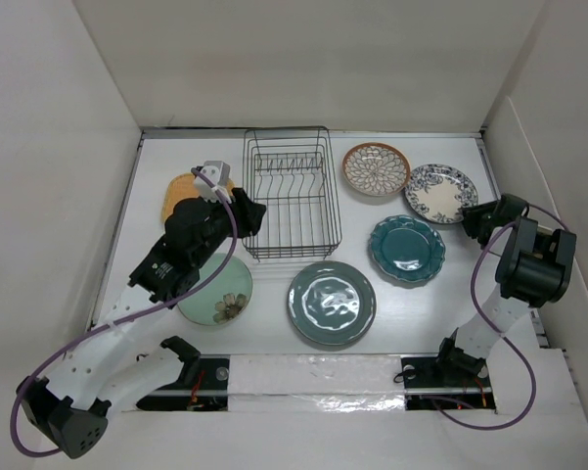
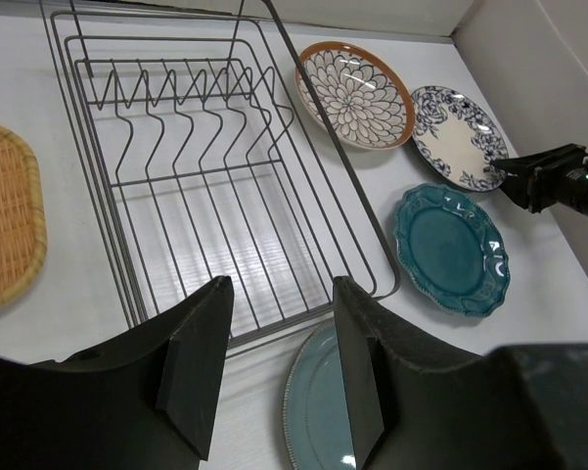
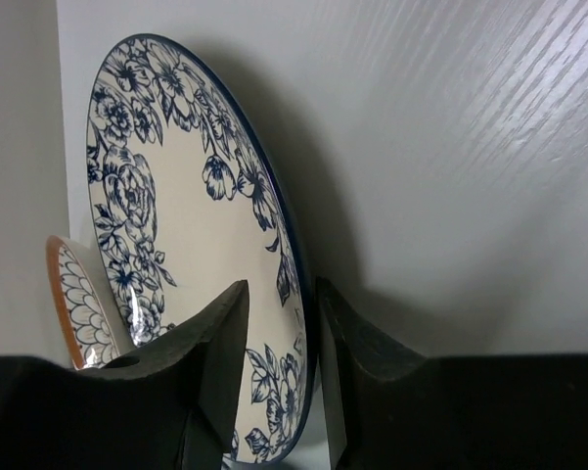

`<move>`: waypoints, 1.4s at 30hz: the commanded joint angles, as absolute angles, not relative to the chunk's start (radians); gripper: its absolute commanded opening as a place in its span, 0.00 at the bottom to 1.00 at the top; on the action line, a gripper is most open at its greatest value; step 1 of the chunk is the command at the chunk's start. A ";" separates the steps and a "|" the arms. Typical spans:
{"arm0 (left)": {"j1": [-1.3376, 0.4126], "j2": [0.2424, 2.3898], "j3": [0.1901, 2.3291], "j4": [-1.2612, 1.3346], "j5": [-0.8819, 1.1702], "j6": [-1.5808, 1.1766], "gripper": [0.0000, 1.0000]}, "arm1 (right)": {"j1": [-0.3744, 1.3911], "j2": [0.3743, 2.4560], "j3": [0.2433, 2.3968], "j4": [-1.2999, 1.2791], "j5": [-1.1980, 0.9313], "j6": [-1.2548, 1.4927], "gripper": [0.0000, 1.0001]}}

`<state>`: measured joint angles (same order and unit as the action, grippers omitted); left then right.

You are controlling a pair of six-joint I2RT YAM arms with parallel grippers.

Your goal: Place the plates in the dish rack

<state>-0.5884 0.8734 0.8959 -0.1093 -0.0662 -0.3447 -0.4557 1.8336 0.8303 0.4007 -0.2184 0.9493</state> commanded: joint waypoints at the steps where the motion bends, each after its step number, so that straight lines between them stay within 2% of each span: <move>1: -0.594 0.845 0.891 -0.067 -0.084 -0.331 0.43 | -0.427 1.832 0.841 0.439 -0.241 0.997 0.39; 7: -0.594 0.836 0.891 -0.069 -0.087 -0.331 0.42 | -0.426 1.786 0.808 0.414 -0.181 1.002 0.36; 10: -0.594 0.833 0.891 -0.069 -0.087 -0.331 0.42 | -0.426 1.799 0.844 0.370 -0.187 0.980 0.21; 11: -0.594 0.831 0.890 -0.069 -0.089 -0.331 0.42 | -0.426 1.799 0.847 0.362 -0.190 0.980 0.08; 13: -0.594 0.831 0.890 -0.069 -0.094 -0.331 0.42 | -0.426 1.784 0.842 0.359 -0.177 0.974 0.00; 16: -0.594 0.830 0.890 -0.069 -0.097 -0.330 0.42 | -0.426 1.726 0.807 0.341 -0.083 0.941 0.00; 22: -0.594 0.838 0.891 -0.067 -0.089 -0.330 0.42 | -0.417 1.433 0.767 0.267 0.167 0.841 0.00; 26: -0.594 0.844 0.890 -0.063 -0.084 -0.330 0.42 | -0.350 1.235 0.837 0.174 0.316 0.743 0.00; 30: -0.594 0.845 0.885 -0.057 -0.081 -0.333 0.42 | -0.252 1.158 0.944 0.111 0.383 0.640 0.00; 38: -0.583 0.880 0.888 -0.069 -0.101 -0.363 0.31 | 0.018 1.181 1.228 -0.029 0.402 0.456 0.00; 40: -0.572 0.894 0.893 -0.067 -0.103 -0.371 0.24 | 0.113 1.213 1.328 -0.049 0.420 0.411 0.00; 42: -0.522 0.920 0.916 -0.077 -0.106 -0.397 0.11 | 0.203 1.268 1.391 -0.067 0.433 0.384 0.00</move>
<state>-0.5671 0.8978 0.8959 -0.1020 -0.0898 -0.3656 0.1074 1.2461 1.2526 -0.1715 0.3965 0.4404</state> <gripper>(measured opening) 0.148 0.058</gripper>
